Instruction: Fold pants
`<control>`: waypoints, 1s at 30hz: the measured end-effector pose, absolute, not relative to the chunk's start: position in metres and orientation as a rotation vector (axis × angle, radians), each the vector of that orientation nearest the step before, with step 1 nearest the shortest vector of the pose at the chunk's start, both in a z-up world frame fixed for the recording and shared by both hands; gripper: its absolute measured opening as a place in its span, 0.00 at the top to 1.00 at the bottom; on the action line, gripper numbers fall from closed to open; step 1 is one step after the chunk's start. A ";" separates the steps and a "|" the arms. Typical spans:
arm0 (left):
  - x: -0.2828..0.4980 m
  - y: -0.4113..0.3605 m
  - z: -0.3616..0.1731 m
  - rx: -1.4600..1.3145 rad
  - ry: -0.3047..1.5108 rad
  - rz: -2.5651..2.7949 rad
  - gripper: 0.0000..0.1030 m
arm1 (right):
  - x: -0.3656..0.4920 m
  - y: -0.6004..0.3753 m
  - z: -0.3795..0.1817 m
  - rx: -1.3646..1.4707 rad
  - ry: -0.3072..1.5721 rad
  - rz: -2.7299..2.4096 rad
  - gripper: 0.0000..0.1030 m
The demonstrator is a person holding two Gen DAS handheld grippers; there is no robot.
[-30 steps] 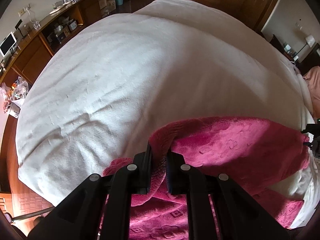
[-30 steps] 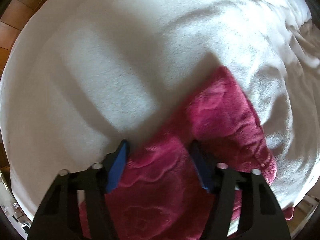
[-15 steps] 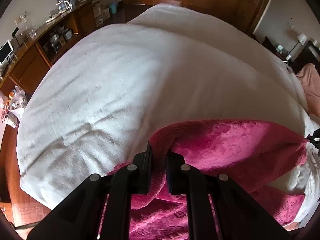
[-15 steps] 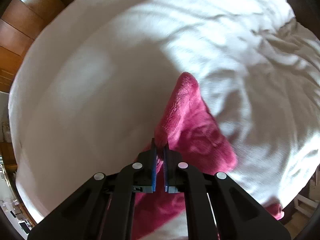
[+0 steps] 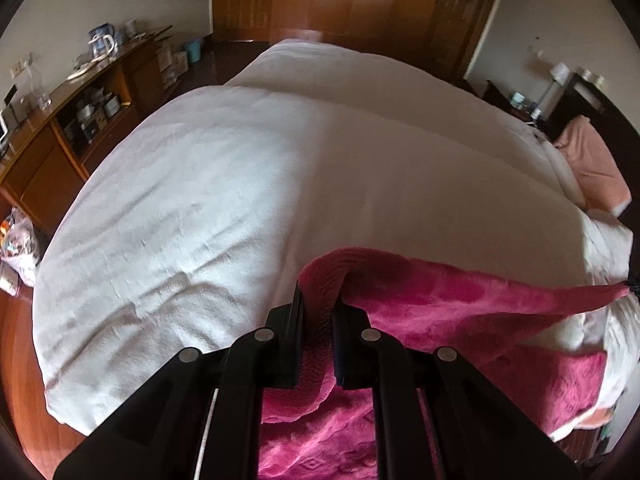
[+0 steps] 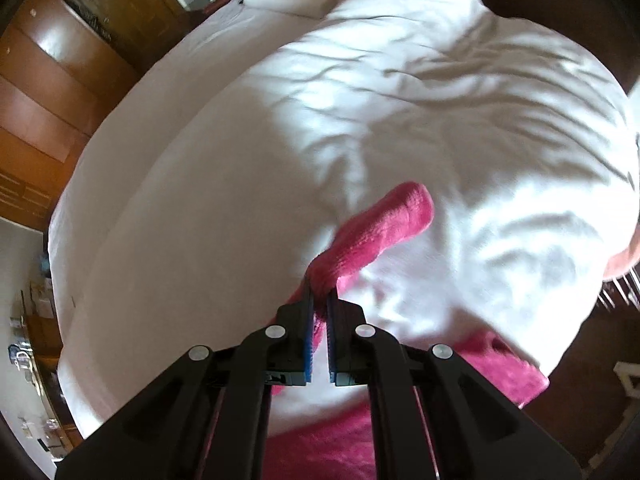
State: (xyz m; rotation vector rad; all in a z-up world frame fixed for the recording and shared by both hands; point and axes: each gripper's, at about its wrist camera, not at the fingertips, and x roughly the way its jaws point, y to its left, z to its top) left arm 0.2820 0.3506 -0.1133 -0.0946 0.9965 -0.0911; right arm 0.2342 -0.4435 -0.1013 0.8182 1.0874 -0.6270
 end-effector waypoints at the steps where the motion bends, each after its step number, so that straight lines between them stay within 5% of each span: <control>1: 0.277 0.352 -0.112 -0.093 0.995 -0.095 0.90 | 0.219 -0.440 -0.099 0.828 1.082 -0.631 0.95; 13: 0.174 0.350 -0.106 -0.058 1.001 -0.083 0.90 | 0.087 -0.438 -0.135 0.887 1.095 -0.667 0.95; 30: 0.089 0.318 -0.221 0.189 1.199 0.055 0.89 | 0.033 -0.429 -0.224 0.798 1.185 -0.543 0.95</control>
